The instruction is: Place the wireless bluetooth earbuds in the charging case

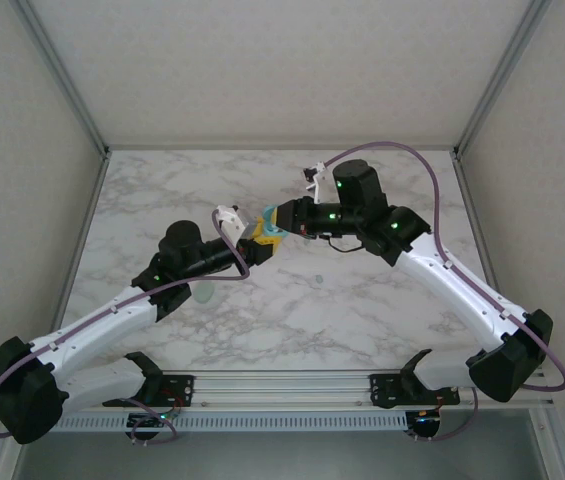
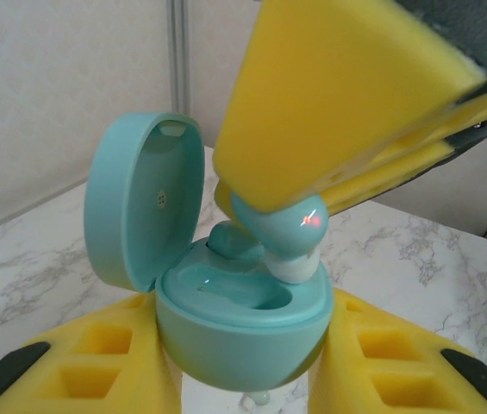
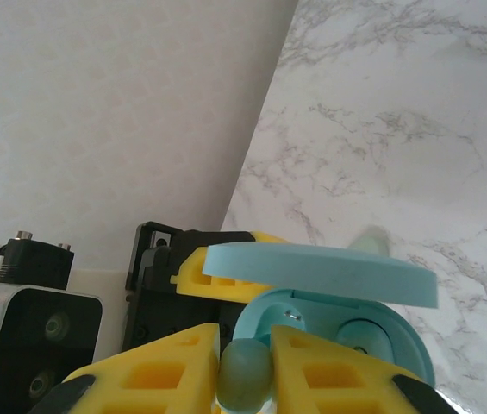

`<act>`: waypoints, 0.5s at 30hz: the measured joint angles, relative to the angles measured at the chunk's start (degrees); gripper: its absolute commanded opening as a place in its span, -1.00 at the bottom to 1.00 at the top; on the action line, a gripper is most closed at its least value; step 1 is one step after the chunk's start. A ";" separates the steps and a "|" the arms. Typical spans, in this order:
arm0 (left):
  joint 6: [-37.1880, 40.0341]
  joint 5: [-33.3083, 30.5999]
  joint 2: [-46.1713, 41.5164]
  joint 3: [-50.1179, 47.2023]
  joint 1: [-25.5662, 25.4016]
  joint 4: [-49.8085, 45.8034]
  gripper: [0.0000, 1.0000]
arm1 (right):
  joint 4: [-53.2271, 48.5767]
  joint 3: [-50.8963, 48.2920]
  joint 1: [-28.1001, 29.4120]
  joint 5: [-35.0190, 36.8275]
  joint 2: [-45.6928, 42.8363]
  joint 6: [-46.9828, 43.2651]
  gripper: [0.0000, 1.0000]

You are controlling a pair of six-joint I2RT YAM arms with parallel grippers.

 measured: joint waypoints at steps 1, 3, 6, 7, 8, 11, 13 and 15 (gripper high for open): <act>0.00 0.00 0.02 0.09 -0.02 0.00 -0.62 | 0.33 0.07 0.11 0.00 0.13 0.02 -0.55; 0.02 0.00 0.13 0.20 -0.04 0.02 -0.62 | 0.79 0.17 0.33 0.02 0.42 0.17 -0.55; 0.00 -0.02 0.22 0.26 -0.04 0.02 -0.62 | 1.25 0.22 0.66 0.00 0.74 0.35 -0.56; 0.00 -0.02 0.22 0.28 -0.04 0.02 -0.62 | 1.40 0.28 0.76 0.02 0.87 0.37 -0.56; 0.00 -0.02 0.22 0.31 -0.04 0.02 -0.62 | 1.53 0.35 0.81 0.02 1.03 0.37 -0.56; 0.00 -0.02 0.22 0.31 -0.11 0.02 -0.62 | 1.64 0.48 0.85 0.13 1.25 0.42 -0.57; -0.02 -0.04 0.22 0.31 -0.24 0.02 -0.62 | 1.64 0.50 0.85 0.31 1.25 0.42 -0.57; -0.02 -0.04 0.22 0.31 -0.33 0.02 -0.62 | 1.64 0.50 0.85 0.48 1.25 0.59 -0.57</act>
